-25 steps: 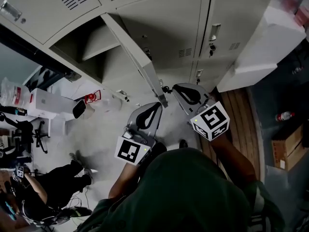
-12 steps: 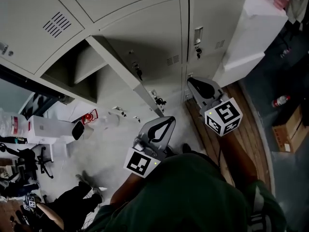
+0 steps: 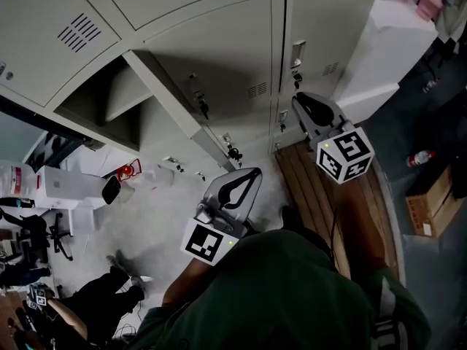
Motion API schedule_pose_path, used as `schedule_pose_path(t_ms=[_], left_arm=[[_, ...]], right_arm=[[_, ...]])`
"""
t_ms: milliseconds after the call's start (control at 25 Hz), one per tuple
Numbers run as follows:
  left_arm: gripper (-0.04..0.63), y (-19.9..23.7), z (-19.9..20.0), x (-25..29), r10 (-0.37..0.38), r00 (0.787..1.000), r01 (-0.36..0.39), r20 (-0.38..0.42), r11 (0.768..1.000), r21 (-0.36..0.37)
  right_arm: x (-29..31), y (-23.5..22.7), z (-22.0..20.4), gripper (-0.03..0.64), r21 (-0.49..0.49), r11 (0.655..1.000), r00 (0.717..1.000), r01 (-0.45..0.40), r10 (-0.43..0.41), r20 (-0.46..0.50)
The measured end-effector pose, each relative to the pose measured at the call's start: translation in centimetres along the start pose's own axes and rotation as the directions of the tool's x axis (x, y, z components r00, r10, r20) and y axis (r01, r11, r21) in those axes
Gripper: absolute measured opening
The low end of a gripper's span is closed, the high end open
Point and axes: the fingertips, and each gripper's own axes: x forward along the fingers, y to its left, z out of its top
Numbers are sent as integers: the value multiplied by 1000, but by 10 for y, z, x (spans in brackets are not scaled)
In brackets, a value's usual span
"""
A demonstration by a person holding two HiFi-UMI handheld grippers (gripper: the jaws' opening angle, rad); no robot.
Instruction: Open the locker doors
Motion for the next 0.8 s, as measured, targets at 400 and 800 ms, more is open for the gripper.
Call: schedule_pose_path(t_ms=[400, 800], left_arm=[[3, 2, -2, 75, 188, 982, -188, 28, 982, 20], [3, 31, -8, 108, 335, 942, -335, 18, 942, 11]], right_arm=[[39, -77, -8, 69, -8, 996, 996, -90, 90, -21], [94, -110, -30, 78, -21, 990, 989, -138, 136, -62]])
